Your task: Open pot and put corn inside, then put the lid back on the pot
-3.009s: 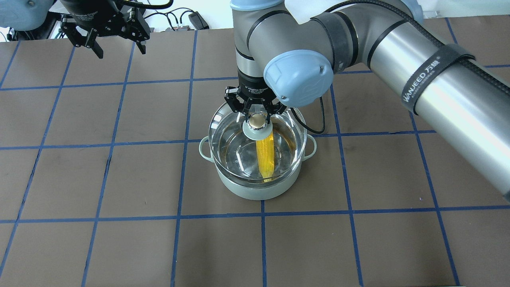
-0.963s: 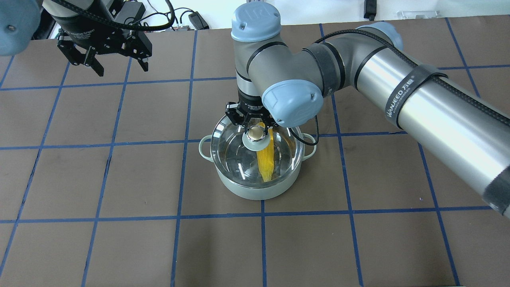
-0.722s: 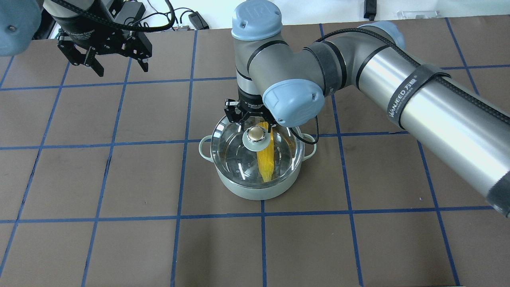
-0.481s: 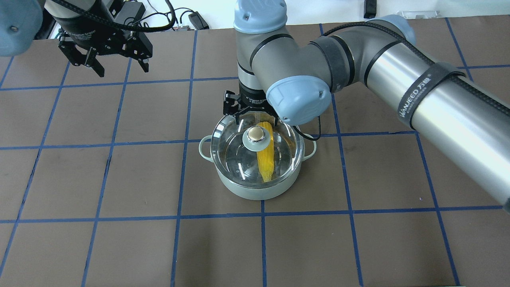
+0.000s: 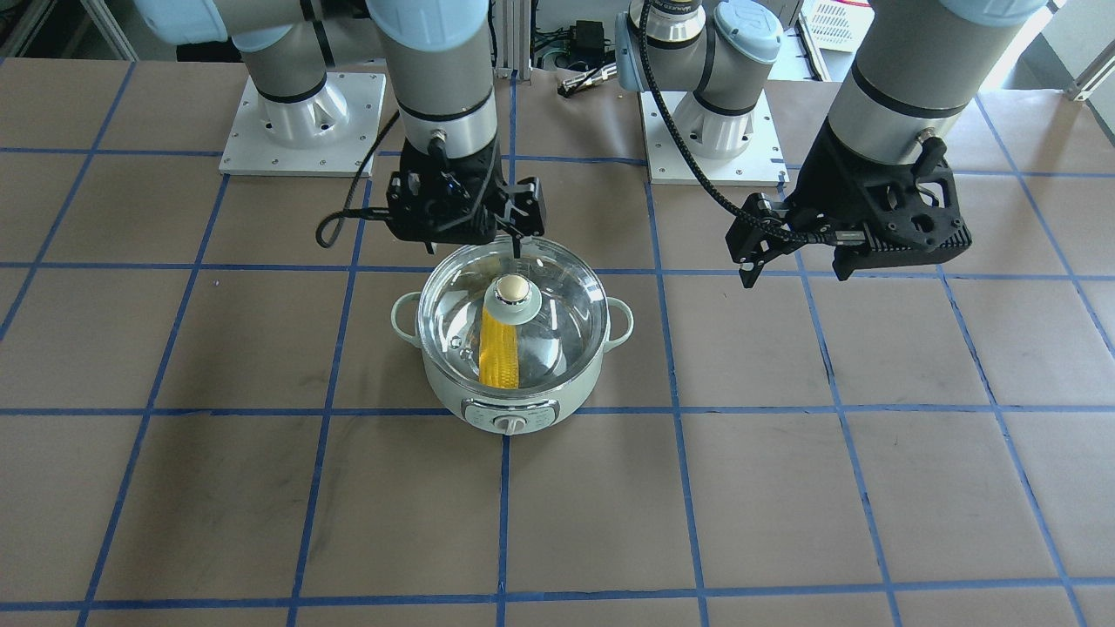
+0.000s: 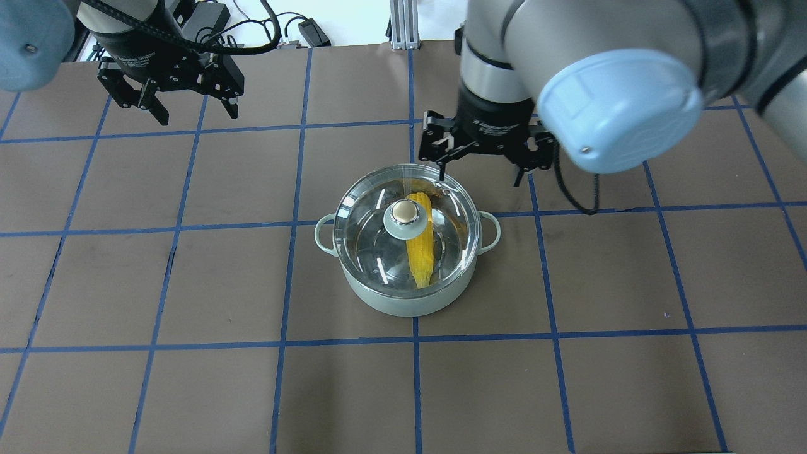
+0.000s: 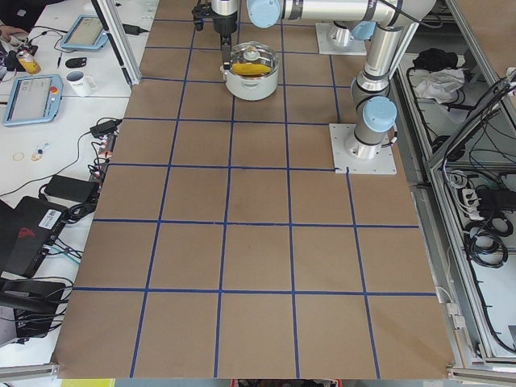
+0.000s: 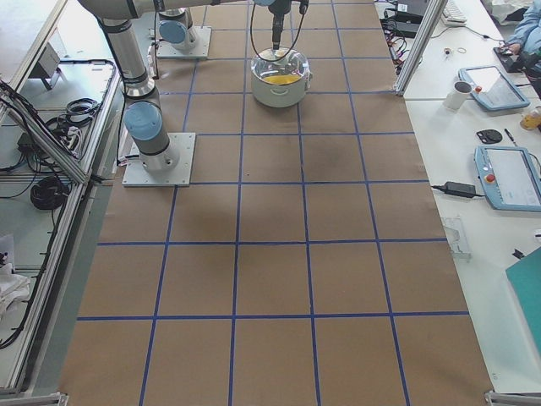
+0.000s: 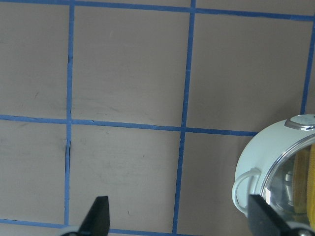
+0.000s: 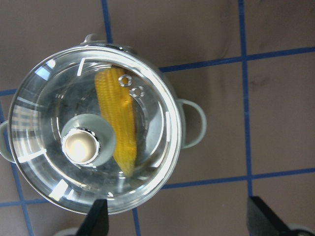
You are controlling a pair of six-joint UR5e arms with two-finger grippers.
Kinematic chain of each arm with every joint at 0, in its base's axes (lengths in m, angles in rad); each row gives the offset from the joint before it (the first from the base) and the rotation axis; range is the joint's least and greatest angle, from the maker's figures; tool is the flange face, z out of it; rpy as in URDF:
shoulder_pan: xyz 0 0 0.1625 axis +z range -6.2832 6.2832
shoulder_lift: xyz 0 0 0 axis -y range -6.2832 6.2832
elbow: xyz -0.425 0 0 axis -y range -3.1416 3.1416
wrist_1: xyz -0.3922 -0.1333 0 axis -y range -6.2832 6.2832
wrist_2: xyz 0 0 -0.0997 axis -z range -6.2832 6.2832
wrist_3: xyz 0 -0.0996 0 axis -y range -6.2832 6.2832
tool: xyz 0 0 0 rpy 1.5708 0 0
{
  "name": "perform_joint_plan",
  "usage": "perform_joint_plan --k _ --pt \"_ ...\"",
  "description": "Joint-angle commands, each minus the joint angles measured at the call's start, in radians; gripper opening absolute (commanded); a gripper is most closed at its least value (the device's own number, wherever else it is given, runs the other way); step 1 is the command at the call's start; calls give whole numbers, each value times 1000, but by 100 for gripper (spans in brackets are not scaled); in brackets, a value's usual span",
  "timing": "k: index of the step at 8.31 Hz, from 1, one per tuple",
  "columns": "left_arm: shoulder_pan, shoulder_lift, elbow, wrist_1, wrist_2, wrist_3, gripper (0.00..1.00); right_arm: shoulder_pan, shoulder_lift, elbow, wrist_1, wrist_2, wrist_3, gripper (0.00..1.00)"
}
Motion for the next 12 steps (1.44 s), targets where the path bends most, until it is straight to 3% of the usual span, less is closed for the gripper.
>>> perform_joint_plan --k 1,3,7,9,12 --pt "0 -4 -2 0 2 4 100 -247 -159 -1 163 -23 -306 100" --pt "0 -15 -5 1 5 3 100 -305 -167 4 164 -25 -439 100" --pt "0 -9 -11 0 9 4 100 -299 -170 7 162 -19 -423 100" --pt "0 -10 -12 -3 11 3 100 -230 -164 7 159 -19 -293 100" --pt "0 -7 -12 -2 11 3 100 -214 -156 4 116 -34 -338 100"
